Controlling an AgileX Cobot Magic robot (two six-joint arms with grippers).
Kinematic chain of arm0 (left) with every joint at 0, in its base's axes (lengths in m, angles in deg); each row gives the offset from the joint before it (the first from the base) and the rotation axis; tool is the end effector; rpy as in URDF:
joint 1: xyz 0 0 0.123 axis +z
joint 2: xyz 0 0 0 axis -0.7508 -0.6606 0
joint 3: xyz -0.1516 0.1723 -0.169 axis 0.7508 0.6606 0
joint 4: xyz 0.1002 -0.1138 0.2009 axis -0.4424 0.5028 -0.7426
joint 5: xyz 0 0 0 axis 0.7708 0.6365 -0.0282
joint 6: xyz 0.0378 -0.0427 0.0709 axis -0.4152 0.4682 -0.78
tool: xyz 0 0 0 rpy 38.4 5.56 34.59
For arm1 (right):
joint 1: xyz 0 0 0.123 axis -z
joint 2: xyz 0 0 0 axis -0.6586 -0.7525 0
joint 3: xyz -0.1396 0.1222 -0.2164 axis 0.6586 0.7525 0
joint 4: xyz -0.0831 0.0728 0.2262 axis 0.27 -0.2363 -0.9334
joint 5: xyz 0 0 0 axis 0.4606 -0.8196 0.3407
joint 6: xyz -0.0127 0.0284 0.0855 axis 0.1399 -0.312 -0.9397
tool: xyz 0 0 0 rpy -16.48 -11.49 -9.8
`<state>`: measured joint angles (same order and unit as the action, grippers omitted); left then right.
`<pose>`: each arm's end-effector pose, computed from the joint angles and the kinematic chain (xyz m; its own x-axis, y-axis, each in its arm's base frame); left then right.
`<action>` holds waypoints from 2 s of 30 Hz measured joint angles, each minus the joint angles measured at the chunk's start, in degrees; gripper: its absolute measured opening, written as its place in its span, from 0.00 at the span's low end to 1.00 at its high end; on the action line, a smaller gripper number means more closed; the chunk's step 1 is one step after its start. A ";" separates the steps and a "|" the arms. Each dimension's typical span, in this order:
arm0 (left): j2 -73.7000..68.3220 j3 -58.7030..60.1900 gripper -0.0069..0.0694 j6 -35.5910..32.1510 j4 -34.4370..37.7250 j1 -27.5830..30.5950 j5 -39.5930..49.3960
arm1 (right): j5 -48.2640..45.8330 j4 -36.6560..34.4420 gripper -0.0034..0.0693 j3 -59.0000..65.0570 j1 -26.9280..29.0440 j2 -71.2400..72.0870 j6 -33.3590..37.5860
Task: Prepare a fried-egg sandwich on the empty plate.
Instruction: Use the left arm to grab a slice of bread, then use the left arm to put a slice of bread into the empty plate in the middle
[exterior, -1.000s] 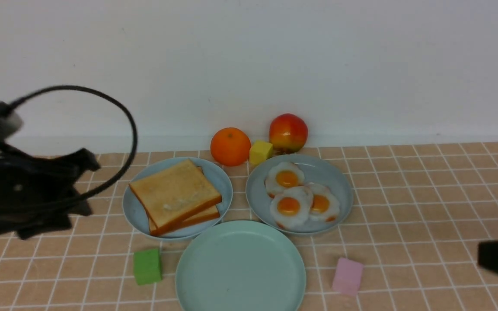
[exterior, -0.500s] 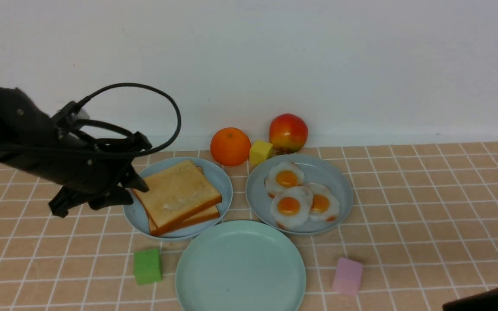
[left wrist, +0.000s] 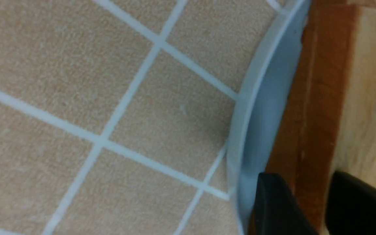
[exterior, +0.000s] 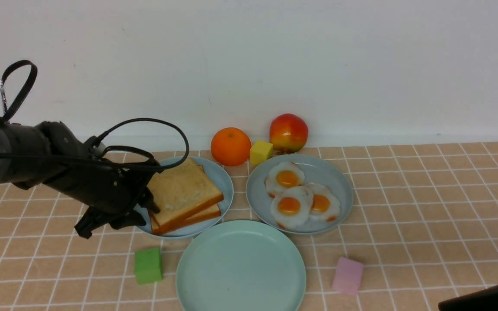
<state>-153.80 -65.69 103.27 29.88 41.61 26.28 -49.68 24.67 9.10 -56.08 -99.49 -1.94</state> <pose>0.3765 -0.0657 0.1541 -0.7250 -0.6630 -0.1864 -0.5110 0.6993 -0.4998 0.0982 0.0848 0.3236 -0.5805 -0.2824 -0.7637 -0.7249 0.6064 0.3268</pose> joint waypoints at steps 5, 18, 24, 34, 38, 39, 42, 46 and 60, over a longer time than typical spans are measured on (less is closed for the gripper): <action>-0.70 -0.38 0.40 -0.09 0.44 0.00 0.07 | -0.16 -0.06 0.38 0.00 0.00 0.00 -1.12; -0.70 -0.73 0.16 -2.50 1.32 0.00 0.76 | -1.83 -0.06 0.38 0.00 0.00 0.00 -1.39; -0.70 -0.79 0.07 -2.54 1.49 0.00 0.78 | -2.00 0.11 0.38 0.00 0.00 0.00 -1.43; -0.20 -3.68 0.07 -3.21 -0.23 0.00 4.32 | -2.27 0.16 0.38 0.00 0.00 0.00 -1.43; 2.18 -5.08 0.07 -4.63 -0.91 0.00 5.79 | -2.27 0.16 0.38 0.00 0.00 0.00 -1.43; 3.93 -5.89 0.07 -5.70 -1.04 0.00 6.47 | -2.27 0.16 0.38 0.00 0.00 0.00 -1.43; 7.93 -6.56 0.07 -7.53 -1.04 0.00 7.03 | -2.27 0.28 0.38 0.00 0.00 0.00 -1.38; 12.78 -6.57 0.07 -11.16 -0.81 -0.14 10.13 | -2.21 0.34 0.38 0.00 0.00 0.00 -1.38; 14.65 12.67 0.07 -20.29 7.54 -15.34 3.60 | -0.97 0.98 0.38 0.00 0.00 0.00 -1.38</action>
<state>-139.16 -53.02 82.97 37.42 26.27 29.88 -50.65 25.65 9.10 -56.08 -99.49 -3.32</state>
